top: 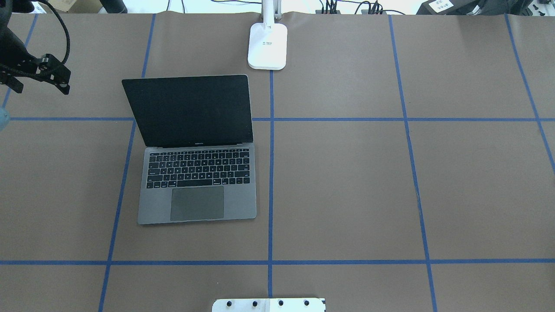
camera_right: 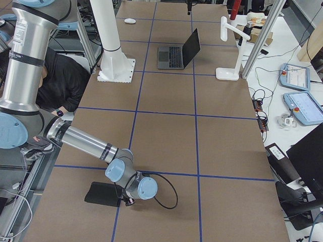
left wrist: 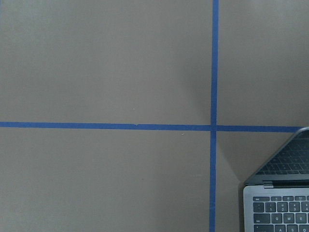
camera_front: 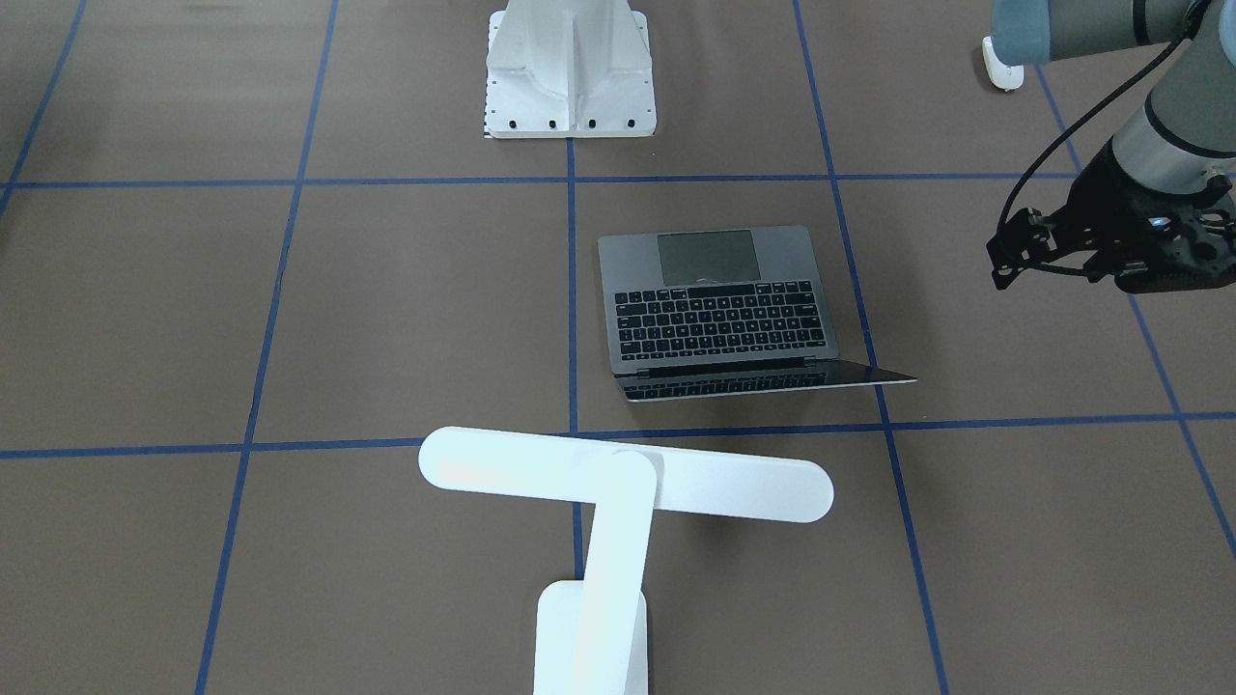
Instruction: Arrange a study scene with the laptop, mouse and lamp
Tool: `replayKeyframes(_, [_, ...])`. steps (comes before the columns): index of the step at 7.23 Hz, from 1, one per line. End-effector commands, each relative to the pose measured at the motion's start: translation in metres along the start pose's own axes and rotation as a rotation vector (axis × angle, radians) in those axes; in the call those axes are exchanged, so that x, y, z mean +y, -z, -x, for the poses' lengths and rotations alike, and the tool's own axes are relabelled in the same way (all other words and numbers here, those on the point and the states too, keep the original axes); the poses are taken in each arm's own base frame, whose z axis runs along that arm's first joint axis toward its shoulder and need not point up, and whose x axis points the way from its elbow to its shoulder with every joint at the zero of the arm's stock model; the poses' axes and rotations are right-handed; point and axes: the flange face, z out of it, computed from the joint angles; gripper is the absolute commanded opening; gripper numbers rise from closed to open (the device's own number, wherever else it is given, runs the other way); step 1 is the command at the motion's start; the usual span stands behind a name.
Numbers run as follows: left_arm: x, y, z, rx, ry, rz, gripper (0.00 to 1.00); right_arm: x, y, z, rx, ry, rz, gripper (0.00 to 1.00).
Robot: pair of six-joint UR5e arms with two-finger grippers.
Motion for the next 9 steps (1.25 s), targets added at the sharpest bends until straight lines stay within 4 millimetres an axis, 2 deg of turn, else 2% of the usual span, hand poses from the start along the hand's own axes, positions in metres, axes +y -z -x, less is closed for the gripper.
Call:
replayKeyframes(1, [0.0010,-0.0009,0.0015,-0.002,0.003,0.001,1.00,0.0049,-0.0032,-0.0014,-0.004,-0.003,0.012,0.99])
replayKeyframes(5, [0.0007,-0.0014,0.0005,-0.002,0.004,0.002,1.00,0.0043,-0.0033,-0.0018,-0.002,-0.002,0.016,0.99])
replayKeyframes(8, [0.0010,-0.0008,0.0002,-0.001,0.003,0.001,1.00,0.0111,-0.0108,-0.0083,-0.015,-0.021,0.025,0.99])
replayKeyframes(9, [0.0010,-0.0008,0.0002,-0.001,0.003,0.001,1.00,0.0112,-0.0115,-0.0097,-0.017,-0.026,0.026,0.94])
